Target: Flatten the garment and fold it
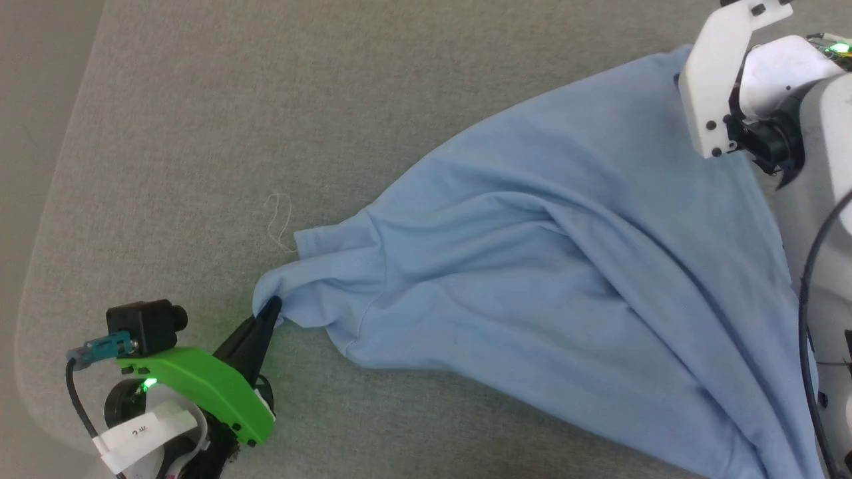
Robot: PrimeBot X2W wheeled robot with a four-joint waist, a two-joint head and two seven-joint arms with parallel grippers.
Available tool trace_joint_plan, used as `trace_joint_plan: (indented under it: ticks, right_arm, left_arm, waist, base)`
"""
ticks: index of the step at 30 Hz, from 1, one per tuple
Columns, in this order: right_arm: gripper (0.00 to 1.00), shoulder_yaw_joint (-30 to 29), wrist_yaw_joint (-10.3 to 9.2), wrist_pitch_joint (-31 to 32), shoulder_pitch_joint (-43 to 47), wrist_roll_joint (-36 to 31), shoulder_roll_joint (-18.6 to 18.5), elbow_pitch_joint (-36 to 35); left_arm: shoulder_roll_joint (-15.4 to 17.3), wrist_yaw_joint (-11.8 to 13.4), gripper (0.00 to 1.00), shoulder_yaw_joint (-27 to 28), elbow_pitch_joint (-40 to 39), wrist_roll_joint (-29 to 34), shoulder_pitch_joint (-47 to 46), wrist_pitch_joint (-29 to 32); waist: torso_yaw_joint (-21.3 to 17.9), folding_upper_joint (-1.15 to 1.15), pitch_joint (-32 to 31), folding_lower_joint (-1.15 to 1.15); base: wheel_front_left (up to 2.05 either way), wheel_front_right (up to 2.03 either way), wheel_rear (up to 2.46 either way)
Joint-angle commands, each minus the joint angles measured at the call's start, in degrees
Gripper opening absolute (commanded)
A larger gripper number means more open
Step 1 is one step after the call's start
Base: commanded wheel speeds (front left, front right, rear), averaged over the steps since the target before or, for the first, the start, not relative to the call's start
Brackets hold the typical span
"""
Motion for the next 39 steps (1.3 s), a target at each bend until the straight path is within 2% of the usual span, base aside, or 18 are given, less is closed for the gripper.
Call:
trace_joint_plan:
  ticks: [1,4,11,12,13,16,19,26,33,39]
  right_arm:
    - [1.0,0.1,-0.08,2.0,-1.2,-1.0,0.4,0.6]
    - [1.0,0.8,-0.08,7.1,-2.0,-3.1,0.8,1.6]
    - [1.0,1.6,-0.08,15.5,-0.7,-2.3,1.2,1.6]
    - [0.32,1.4,-0.08,16.0,-0.5,-2.2,1.2,1.2]
    - [0.0,0.9,-0.08,16.3,-0.3,-2.1,1.2,0.6]
    - [0.0,-0.7,-0.08,15.3,0.2,-1.8,1.4,-1.4]
    - [0.0,-2.1,-0.08,10.8,0.8,-1.0,1.8,-3.7]
    - [0.0,-4.2,-0.08,2.0,5.8,6.1,1.6,-10.5]
    - [0.0,-9.6,-0.08,-1.3,20.0,13.9,1.0,-21.9]
    - [0.0,-15.4,-0.08,-1.8,34.9,17.7,3.7,-30.5]
  left_arm:
    - [-0.3,-0.5,0.0,0.2,0.3,-0.5,-1.2,-0.5]
    - [-0.4,-0.9,0.0,0.2,0.7,-0.6,-1.5,-0.8]
    - [-0.4,-1.2,0.0,0.3,1.1,-0.7,-1.6,-1.3]
    - [-0.3,-1.2,0.0,0.4,1.2,-0.7,-1.6,-1.3]
    - [-0.3,-1.1,0.0,0.4,1.3,-0.7,-1.5,-1.3]
    - [-0.1,-0.8,0.0,0.5,1.4,-0.6,-1.3,-1.2]
    - [0.1,-0.4,0.0,0.4,1.6,-0.5,-1.0,-1.0]
    - [0.8,1.9,0.0,0.2,1.2,0.0,1.1,-0.1]
    - [1.3,5.5,0.0,-0.2,-0.4,0.5,4.2,1.3]
    - [0.7,8.2,0.0,-1.1,-2.2,0.8,6.8,2.1]
  waist:
    - [3.1,0.23,3.5,0.0]
    - [3.3,0.23,4.3,0.0]
    - [3.2,0.23,5.0,0.0]
    - [3.1,0.23,5.0,0.0]
    - [3.0,0.23,4.8,0.0]
    - [2.5,0.23,3.6,0.0]
    - [1.4,0.23,1.2,0.0]
    - [-3.2,0.23,-7.6,0.0]
    - [-9.2,0.23,-16.8,0.0]
    - [-12.9,0.23,-21.5,0.0]
  base:
    - [0.0,0.0,0.0]
    - [0.0,0.0,0.0]
    - [0.0,0.0,0.0]
    - [0.0,0.0,0.0]
    - [0.0,0.0,0.0]
    - [0.0,0.0,0.0]
    - [0.0,0.0,0.0]
    - [0.0,0.0,0.0]
    - [0.0,0.0,0.0]
    - [0.0,0.0,0.0]
